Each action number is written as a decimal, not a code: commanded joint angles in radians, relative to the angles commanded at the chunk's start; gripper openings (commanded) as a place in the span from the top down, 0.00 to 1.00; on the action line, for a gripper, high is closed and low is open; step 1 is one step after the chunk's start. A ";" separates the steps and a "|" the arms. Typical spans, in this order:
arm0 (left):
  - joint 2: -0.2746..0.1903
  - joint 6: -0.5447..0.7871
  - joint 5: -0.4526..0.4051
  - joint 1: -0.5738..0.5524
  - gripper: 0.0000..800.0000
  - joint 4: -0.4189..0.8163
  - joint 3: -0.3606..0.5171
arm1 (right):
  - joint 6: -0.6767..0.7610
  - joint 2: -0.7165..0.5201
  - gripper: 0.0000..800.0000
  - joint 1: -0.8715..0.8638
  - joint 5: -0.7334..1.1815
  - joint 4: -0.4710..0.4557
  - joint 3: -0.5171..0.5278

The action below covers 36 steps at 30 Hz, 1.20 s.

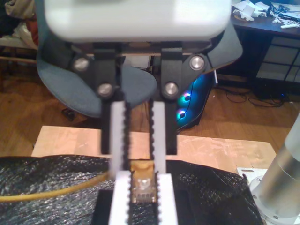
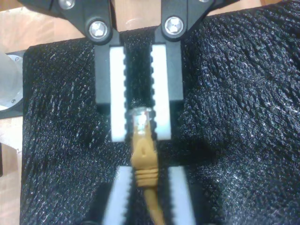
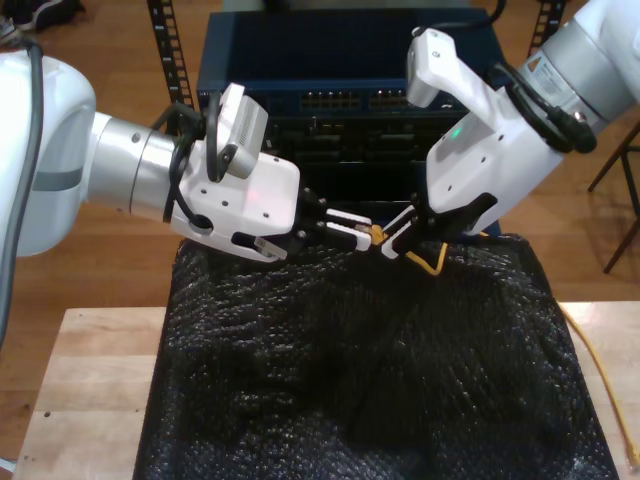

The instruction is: Grab the cable and plug it in

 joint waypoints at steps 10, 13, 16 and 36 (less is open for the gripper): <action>0.029 0.002 0.037 0.035 0.99 -0.011 0.006 | -0.155 -0.080 0.00 -0.005 -0.009 -0.008 0.006; 0.055 -0.006 0.078 0.048 0.99 -0.017 0.002 | -0.193 -0.121 0.00 -0.008 -0.057 -0.009 0.025; 0.080 -0.046 0.127 0.049 0.99 -0.032 0.002 | -0.247 -0.161 0.00 -0.009 -0.095 -0.006 0.063; 0.207 -0.218 0.471 0.209 0.99 -0.043 0.000 | -0.384 -0.420 0.00 0.037 -0.245 0.002 0.199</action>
